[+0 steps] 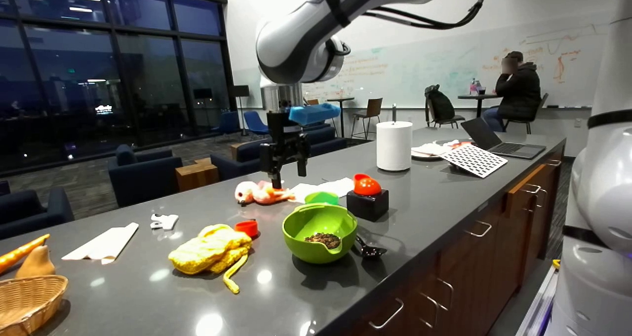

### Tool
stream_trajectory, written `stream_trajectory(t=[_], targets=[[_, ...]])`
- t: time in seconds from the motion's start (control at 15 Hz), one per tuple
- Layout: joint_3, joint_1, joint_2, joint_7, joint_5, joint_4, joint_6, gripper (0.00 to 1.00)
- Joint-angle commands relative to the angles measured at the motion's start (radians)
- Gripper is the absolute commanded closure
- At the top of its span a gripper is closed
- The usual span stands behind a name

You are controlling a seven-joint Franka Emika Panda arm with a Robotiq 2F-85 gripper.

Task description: Move the yellow oven mitt to the right

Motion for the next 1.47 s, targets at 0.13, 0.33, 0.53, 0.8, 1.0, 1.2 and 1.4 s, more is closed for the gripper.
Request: stream_trajectory(t=[0.13, 0.33, 0.53, 0.8, 1.0, 1.2, 1.4], targets=[[-0.006, 0.002, 0.001, 0.000, 0.000, 0.003, -0.002, 0.00], [-0.006, 0.003, 0.027, -0.011, 0.001, 0.019, 0.004, 0.00], [-0.003, 0.007, 0.110, -0.059, -0.019, 0.104, 0.023, 0.00], [0.006, 0.017, 0.247, -0.142, -0.026, 0.276, 0.053, 0.00], [0.017, 0.019, 0.352, -0.202, 0.013, 0.398, 0.055, 0.00], [0.035, 0.011, 0.442, -0.264, 0.067, 0.474, 0.046, 0.00], [0.047, 0.005, 0.534, -0.317, 0.103, 0.556, 0.011, 0.00]])
